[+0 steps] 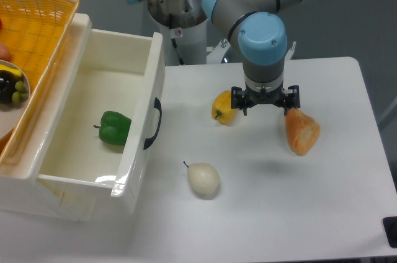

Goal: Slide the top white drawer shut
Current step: 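Move the gripper down and toward the open white drawer's front panel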

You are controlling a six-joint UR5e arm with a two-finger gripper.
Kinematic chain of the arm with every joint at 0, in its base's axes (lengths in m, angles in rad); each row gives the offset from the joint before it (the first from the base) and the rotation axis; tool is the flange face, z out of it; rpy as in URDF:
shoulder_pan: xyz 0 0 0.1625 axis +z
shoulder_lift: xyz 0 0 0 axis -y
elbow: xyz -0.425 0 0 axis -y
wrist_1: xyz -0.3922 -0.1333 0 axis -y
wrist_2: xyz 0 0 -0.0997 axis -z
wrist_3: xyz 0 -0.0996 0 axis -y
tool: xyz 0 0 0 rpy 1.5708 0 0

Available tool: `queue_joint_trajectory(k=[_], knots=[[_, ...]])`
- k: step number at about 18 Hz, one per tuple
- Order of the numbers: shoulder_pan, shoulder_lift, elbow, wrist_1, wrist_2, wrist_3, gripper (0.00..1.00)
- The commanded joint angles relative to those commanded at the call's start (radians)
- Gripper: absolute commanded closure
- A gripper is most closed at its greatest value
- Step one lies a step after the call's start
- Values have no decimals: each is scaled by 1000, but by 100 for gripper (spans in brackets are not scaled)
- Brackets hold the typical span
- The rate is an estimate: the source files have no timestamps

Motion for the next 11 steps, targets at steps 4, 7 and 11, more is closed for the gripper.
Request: queue_joint_trajectory(k=[4, 7, 11], knots=[[-34, -5, -6, -8, 0, -100, 0], [-41, -5, -12, -9, -67, -198, 0], [-58, -29, -23, 3, -68, -209, 0]])
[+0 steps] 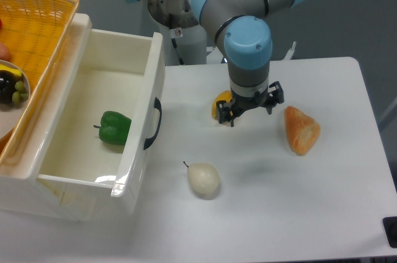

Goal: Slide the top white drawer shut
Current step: 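Move the gripper down and toward the open white drawer's front panel, then bring the gripper side against the drawer front beside its black handle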

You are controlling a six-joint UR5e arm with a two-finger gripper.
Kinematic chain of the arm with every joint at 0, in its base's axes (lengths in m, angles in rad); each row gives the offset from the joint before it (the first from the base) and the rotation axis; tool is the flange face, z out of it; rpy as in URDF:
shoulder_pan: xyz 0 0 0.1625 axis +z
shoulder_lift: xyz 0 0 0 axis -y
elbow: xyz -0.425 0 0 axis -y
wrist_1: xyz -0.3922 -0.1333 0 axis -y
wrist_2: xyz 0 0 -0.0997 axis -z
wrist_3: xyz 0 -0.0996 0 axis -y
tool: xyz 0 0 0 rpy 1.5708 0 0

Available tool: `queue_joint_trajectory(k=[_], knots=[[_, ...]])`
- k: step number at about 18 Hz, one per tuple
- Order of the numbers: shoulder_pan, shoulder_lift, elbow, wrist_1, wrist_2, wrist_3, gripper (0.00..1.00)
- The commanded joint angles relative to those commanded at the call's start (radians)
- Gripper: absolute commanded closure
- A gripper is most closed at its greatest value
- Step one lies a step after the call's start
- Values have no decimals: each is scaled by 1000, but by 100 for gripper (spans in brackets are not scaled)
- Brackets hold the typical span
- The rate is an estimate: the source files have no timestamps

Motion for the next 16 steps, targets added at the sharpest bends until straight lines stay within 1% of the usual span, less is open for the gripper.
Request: queue_joint_trajectory(k=[5, 10, 16], knots=[[-60, -14, -2, -2, -2, -2, 0], [-126, -43, 2, -3, -6, 0, 0], [-163, -48, 0, -3, -9, 5, 0]])
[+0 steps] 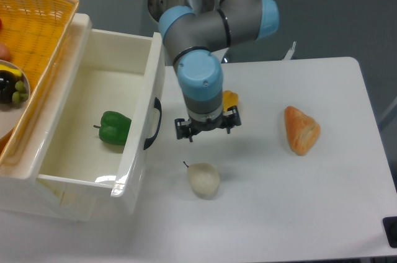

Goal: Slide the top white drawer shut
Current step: 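Bring the gripper side against the drawer front beside its black handle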

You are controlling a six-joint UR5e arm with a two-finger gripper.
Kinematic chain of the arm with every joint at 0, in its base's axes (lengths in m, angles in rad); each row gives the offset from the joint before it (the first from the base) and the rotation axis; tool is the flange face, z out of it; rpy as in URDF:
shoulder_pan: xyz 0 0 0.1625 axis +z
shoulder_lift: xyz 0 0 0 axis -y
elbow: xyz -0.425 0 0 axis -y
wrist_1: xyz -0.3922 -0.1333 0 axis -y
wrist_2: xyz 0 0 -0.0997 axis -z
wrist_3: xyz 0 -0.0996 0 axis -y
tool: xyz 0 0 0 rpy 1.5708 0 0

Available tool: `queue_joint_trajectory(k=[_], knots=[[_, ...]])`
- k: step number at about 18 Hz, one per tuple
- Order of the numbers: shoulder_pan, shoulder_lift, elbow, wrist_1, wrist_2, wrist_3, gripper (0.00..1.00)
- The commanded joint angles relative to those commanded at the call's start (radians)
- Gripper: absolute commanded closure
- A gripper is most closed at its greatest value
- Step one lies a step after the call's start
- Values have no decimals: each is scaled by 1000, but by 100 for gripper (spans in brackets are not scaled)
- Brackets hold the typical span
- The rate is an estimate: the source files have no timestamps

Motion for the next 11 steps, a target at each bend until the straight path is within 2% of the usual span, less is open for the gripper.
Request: queue_joint_trajectory(k=[11], knots=[[-25, 3, 0, -2, -2, -5, 0]])
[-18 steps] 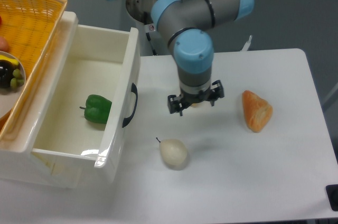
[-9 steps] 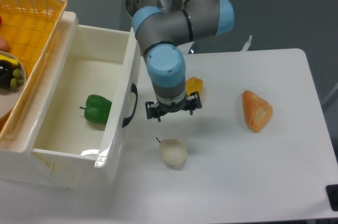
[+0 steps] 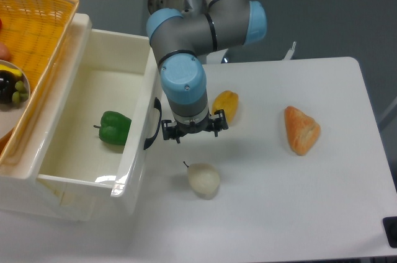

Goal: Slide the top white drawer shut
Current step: 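Bring the gripper side against the drawer front beside its black handle, then push the drawer front inward into the white cabinet with the gripper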

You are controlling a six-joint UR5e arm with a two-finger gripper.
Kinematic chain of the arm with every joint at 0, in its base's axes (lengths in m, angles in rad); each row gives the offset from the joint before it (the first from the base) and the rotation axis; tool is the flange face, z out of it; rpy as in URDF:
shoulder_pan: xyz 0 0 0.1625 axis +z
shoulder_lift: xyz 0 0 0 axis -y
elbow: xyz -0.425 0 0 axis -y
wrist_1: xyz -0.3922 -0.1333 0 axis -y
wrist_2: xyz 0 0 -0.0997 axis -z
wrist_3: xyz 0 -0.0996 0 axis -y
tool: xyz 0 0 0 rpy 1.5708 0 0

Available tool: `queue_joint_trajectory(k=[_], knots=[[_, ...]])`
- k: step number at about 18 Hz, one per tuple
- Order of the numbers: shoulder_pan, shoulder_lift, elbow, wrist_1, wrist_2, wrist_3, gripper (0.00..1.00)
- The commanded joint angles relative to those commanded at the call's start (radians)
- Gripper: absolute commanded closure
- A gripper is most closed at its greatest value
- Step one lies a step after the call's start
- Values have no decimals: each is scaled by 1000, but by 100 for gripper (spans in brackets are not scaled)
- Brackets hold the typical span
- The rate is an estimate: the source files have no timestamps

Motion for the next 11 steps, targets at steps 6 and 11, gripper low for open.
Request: queue_joint_trajectory(k=[6, 11], knots=[[-20, 5, 2, 0, 2, -2, 0], [-38, 6, 3, 0, 2, -3, 0]])
